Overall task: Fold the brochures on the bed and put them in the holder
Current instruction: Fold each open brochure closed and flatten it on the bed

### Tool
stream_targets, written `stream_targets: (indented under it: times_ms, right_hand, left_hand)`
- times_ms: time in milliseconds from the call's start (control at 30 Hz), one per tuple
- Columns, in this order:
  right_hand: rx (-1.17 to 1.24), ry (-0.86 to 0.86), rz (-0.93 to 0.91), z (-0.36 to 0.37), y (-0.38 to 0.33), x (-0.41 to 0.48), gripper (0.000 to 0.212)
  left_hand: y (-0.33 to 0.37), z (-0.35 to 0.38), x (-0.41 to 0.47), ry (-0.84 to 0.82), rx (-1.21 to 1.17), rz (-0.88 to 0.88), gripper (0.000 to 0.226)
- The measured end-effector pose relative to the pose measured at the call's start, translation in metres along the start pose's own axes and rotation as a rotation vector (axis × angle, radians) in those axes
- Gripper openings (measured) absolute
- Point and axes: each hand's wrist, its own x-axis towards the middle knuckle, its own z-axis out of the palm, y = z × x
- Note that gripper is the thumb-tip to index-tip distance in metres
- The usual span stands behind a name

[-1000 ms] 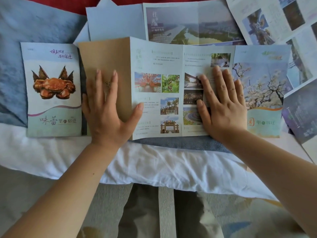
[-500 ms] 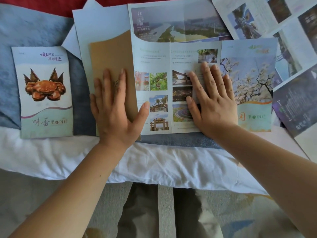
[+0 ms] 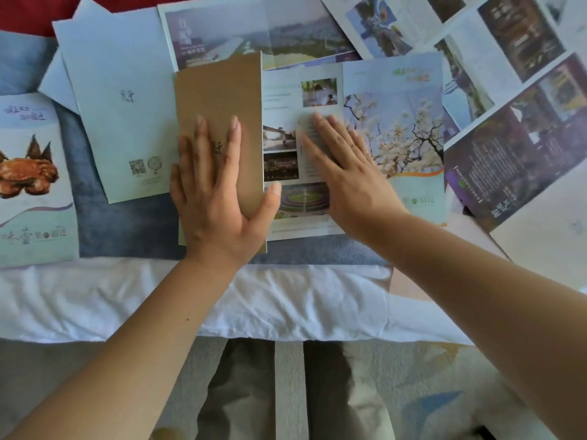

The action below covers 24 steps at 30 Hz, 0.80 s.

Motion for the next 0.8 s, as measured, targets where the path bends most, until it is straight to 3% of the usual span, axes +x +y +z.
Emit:
stream_targets:
  times_ms: [100, 200, 367, 800]
  right_hand:
    - [-0.062, 0.086, 0.104, -0.004, 0.012, -0.014, 0.056]
    - [-0.146, 0.122, 0.258, -0.008, 0.029, -0.033, 0.066]
    - [-0.167, 0.186, 0.367, -0.014, 0.058, -0.062, 0.068]
    - [-0.069, 0.298, 0.36, -0.003, 0.07, -0.07, 0.056]
  left_hand:
    - [0.01, 0.003, 0.001, -0.005, 0.004, 0.002, 0.085]
    - [0.019, 0.008, 0.003, -0.015, 0.008, -0.001, 0.085]
    - [0.039, 0.02, 0.006, -0.03, 0.017, -0.003, 0.085]
    - [0.1, 0.06, 0.004, -0.086, 0.14, 0.015, 0.085]
